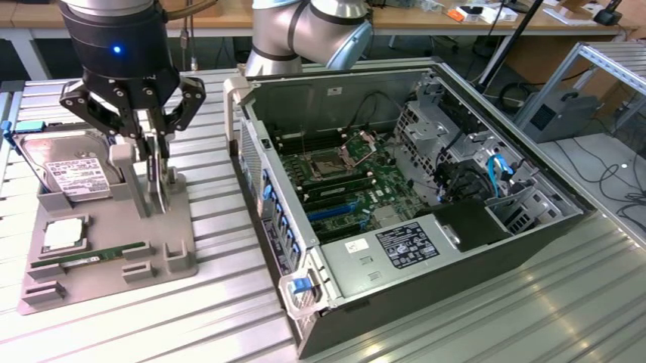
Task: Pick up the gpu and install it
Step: 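Pick up the gpu and move the gpu toward the slot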
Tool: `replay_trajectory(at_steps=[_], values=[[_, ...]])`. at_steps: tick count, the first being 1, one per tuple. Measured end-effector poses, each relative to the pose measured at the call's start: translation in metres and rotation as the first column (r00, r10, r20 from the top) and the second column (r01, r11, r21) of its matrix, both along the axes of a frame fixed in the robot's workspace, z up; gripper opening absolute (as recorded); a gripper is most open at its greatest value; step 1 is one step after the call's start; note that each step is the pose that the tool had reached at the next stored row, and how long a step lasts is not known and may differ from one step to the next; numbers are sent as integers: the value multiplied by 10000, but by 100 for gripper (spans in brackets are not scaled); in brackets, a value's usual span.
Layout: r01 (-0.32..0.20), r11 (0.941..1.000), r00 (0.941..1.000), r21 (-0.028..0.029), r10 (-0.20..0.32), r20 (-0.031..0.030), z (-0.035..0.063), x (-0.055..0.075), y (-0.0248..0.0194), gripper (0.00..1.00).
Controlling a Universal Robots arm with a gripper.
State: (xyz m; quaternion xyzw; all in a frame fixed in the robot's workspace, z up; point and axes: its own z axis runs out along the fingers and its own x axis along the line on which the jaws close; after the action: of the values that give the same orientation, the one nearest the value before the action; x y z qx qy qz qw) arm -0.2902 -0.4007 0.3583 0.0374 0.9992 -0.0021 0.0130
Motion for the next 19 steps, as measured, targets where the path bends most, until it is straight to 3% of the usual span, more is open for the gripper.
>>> replay_trajectory(at_steps=[19], values=[[0,10000,10000,0,0,1,115,0,0,27]])
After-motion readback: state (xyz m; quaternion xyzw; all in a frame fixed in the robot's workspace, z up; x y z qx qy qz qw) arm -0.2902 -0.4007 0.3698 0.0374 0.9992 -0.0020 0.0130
